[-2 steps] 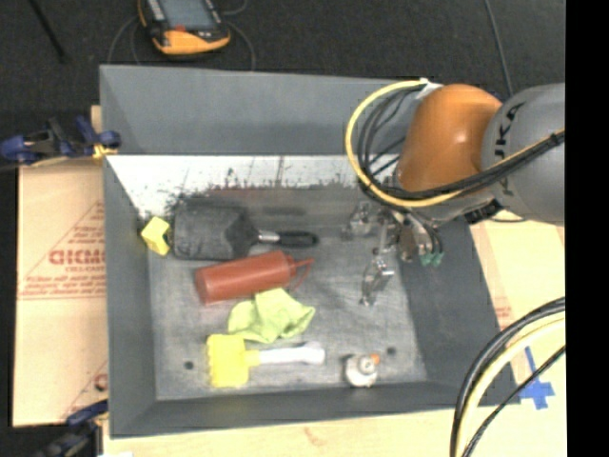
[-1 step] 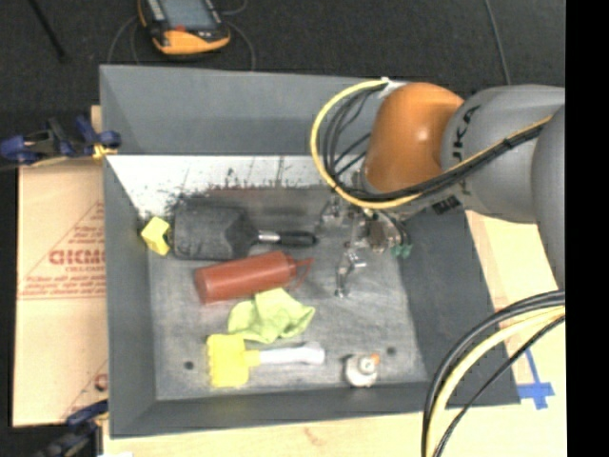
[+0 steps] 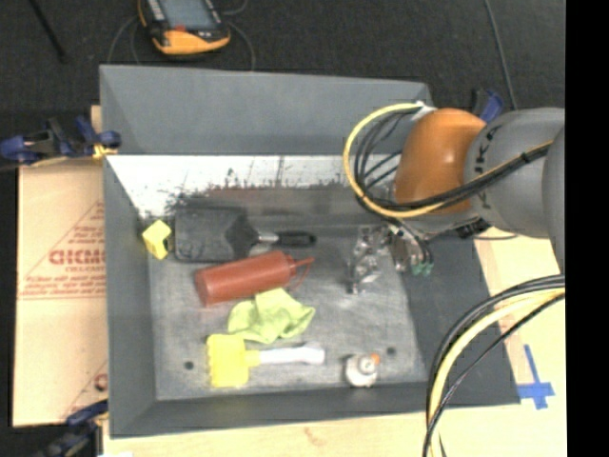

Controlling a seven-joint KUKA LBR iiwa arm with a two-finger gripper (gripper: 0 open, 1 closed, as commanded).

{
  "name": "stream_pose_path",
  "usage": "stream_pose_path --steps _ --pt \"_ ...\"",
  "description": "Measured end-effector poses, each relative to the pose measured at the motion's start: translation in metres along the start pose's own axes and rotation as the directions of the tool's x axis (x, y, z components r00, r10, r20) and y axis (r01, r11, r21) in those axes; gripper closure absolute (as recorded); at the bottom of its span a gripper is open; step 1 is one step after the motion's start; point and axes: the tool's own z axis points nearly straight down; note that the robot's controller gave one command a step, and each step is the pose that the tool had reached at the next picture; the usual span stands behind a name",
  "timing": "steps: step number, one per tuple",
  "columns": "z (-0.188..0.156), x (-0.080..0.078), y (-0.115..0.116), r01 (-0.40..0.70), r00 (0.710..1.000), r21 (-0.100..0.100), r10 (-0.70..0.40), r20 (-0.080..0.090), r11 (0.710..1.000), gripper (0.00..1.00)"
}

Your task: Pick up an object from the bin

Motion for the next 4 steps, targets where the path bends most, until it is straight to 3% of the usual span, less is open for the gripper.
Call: stream_pose_path --steps 1,2,3,4 --pt "0.000 0.000 0.000 0.000 1.000 0.000 0.000 0.000 1.000 1.00" --pt "-0.032 0.022 -0.022 0.004 1.000 -0.002 -0.004 -0.006 1.000 1.00" --pt "-0.046 0.013 -0.027 0.070 0.998 0.003 -0.070 0.002 0.998 1.00" --pt "-0.053 0.013 -0.029 0.022 1.000 -0.001 -0.022 0.000 1.000 1.00"
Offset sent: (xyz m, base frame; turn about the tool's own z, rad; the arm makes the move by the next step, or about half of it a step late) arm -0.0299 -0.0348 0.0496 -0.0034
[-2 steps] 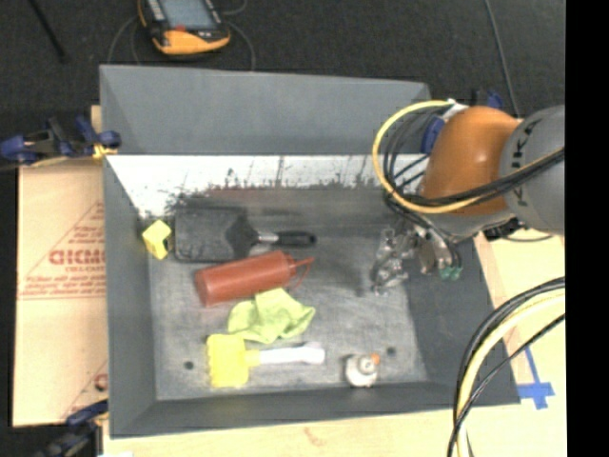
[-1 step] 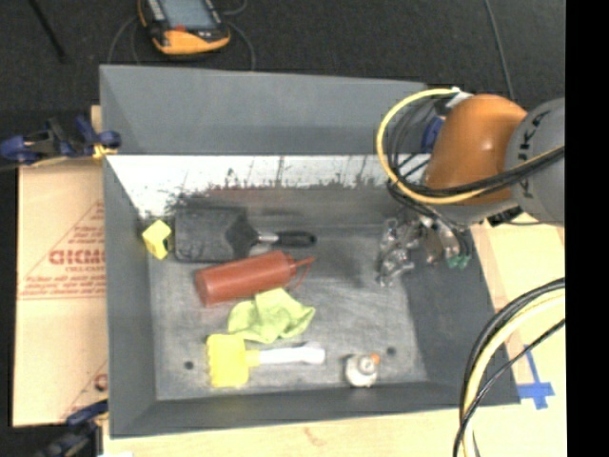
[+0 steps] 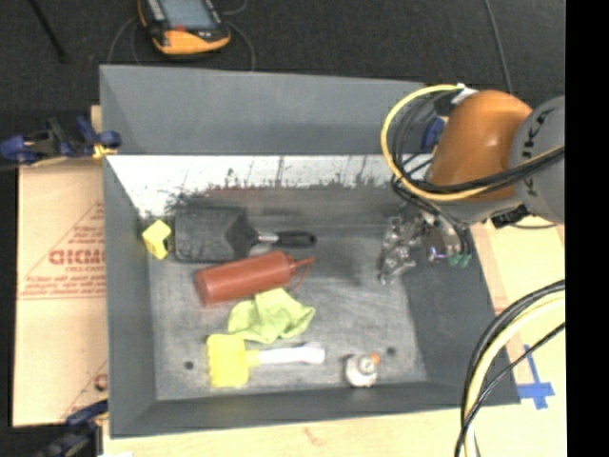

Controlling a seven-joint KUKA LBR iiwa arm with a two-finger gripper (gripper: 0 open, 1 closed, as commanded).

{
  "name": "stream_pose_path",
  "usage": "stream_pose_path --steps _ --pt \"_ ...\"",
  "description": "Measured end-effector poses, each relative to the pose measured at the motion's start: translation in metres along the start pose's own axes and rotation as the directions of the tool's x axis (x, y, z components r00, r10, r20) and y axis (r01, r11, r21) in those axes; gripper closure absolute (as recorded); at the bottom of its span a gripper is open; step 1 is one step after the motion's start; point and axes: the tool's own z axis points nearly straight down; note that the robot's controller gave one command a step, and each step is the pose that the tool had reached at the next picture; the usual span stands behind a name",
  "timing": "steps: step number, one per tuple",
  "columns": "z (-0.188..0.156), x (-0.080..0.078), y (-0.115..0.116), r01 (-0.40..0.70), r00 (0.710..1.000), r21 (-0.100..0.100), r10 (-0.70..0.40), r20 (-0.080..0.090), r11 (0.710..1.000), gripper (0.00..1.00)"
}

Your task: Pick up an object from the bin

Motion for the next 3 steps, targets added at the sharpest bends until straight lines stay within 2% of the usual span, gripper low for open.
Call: stream_pose_path --steps 1,2,3 --pt "-0.009 -0.002 0.014 -0.278 0.961 0.001 0.278 0.001 0.961 1.00" --pt "-0.012 -0.020 0.056 -0.190 0.982 0.002 0.190 0.001 0.982 1.00" --pt "0.007 0.024 0.115 -0.274 0.962 0.001 0.275 -0.003 0.962 0.00"
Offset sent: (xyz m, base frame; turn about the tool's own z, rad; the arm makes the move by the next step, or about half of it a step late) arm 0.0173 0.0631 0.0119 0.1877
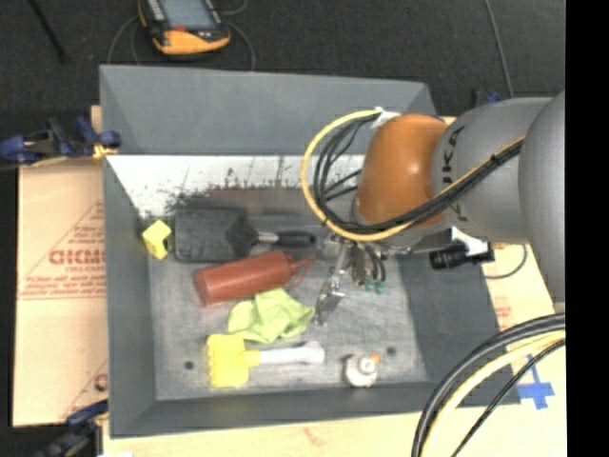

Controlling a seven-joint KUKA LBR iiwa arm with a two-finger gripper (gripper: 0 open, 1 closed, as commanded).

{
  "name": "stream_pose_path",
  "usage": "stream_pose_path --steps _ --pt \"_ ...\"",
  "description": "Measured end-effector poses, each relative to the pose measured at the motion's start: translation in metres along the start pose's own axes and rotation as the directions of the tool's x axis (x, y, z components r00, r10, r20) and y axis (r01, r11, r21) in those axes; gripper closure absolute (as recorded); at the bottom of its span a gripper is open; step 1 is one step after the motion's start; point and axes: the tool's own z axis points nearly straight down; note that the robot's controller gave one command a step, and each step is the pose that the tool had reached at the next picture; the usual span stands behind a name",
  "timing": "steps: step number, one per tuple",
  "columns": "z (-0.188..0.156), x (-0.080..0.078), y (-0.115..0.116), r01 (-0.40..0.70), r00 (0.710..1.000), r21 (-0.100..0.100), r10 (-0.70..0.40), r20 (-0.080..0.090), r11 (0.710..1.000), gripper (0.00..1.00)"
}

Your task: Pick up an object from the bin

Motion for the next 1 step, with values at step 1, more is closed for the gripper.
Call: stream_pose_path --steps 1 --pt "-0.0001 -0.0001 -0.0001 0.000 1.000 0.000 0.000 0.000 1.000 0.00"
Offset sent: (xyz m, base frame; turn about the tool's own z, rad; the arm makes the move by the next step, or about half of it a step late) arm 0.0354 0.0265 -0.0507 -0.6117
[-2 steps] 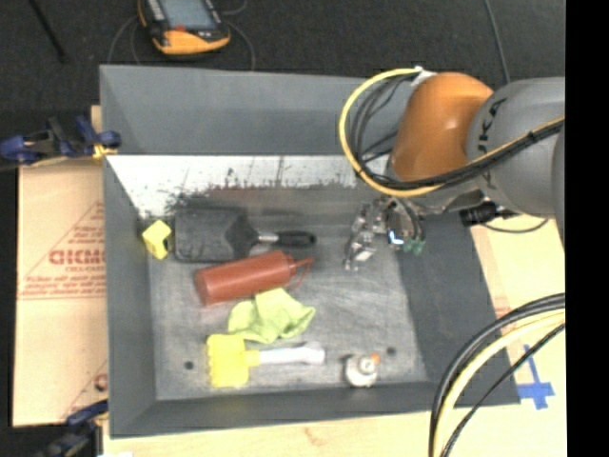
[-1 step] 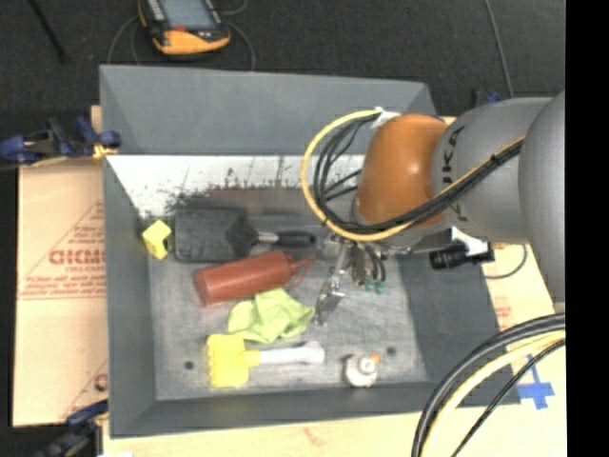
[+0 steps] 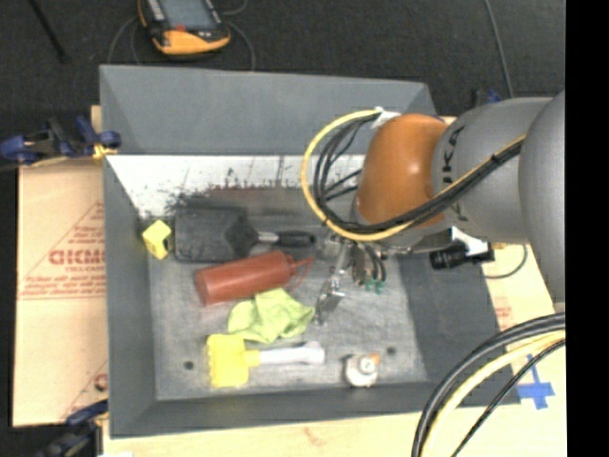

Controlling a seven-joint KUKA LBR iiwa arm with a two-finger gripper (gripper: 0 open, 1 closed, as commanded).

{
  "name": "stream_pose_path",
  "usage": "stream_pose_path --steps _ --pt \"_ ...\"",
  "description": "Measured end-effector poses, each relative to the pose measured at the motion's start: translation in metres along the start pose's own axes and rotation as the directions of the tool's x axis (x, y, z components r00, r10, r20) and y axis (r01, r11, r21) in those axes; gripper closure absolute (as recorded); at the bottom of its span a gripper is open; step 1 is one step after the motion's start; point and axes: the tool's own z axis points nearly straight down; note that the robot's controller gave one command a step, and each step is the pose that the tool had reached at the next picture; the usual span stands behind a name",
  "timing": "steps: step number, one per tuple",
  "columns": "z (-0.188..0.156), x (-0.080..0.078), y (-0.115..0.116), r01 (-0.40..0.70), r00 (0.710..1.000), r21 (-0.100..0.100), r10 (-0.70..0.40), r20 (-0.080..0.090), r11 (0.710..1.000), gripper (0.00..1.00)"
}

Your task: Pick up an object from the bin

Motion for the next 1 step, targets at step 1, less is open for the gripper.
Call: stream_pose_path --steps 1 --pt "0.0133 -0.0099 0.0092 0.182 0.983 0.001 -0.182 0.004 0.983 0.00"
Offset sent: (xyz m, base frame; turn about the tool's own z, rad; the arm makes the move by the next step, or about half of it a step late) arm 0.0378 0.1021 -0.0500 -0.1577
